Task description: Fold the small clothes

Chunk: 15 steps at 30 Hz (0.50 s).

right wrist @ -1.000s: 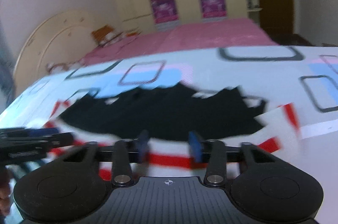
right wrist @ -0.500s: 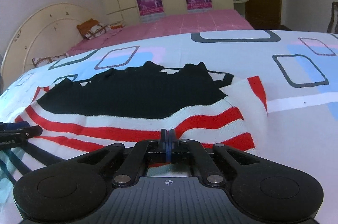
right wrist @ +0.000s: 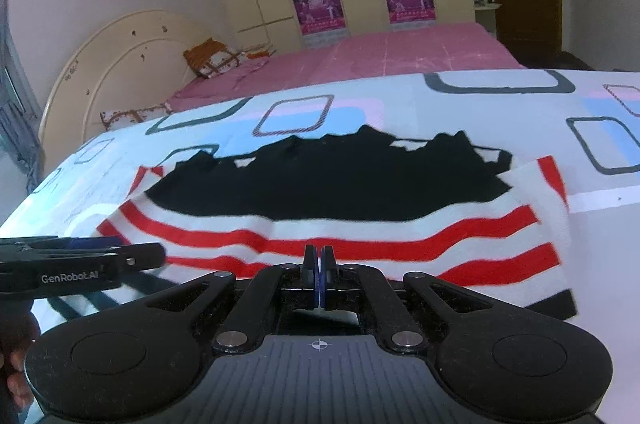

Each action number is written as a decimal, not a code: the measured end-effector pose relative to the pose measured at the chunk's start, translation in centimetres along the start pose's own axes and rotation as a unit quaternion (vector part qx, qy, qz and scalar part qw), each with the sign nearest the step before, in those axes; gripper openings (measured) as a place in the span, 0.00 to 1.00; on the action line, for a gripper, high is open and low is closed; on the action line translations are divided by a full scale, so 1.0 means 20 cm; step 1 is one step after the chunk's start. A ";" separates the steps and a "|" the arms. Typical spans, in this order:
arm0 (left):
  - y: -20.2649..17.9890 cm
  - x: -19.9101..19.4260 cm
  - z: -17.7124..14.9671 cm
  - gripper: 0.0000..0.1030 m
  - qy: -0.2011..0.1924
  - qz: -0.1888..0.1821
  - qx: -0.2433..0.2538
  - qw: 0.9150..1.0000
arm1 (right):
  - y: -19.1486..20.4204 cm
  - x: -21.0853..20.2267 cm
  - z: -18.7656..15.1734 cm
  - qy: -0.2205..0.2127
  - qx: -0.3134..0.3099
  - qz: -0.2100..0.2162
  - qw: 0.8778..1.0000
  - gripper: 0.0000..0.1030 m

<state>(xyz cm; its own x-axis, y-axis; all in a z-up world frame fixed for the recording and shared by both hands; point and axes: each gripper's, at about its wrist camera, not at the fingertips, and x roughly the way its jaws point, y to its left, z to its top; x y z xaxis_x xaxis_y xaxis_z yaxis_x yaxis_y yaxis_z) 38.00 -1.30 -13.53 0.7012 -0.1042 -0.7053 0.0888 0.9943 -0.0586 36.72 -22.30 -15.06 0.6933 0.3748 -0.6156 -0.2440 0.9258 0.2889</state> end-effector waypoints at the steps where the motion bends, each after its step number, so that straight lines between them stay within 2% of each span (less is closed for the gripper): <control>1: -0.01 0.00 -0.01 0.61 -0.001 -0.002 0.002 1.000 | 0.01 0.01 -0.01 0.003 -0.002 -0.002 1.000 0.00; 10: 0.00 0.05 -0.08 0.66 -0.008 0.002 0.042 0.999 | 0.07 0.02 -0.08 0.016 -0.006 -0.033 0.999 0.00; 15: 0.03 0.07 -0.10 0.73 -0.006 -0.004 0.057 0.998 | 0.03 0.03 -0.12 0.028 -0.011 -0.062 0.998 0.00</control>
<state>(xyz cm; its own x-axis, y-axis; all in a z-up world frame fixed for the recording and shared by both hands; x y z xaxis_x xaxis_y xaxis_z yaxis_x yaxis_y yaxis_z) 37.61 -0.78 -16.00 0.7086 -0.1126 -0.6965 0.1741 0.9846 0.0180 35.35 -21.51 -16.94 0.6795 0.2593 -0.6863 -0.1744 0.9657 0.1922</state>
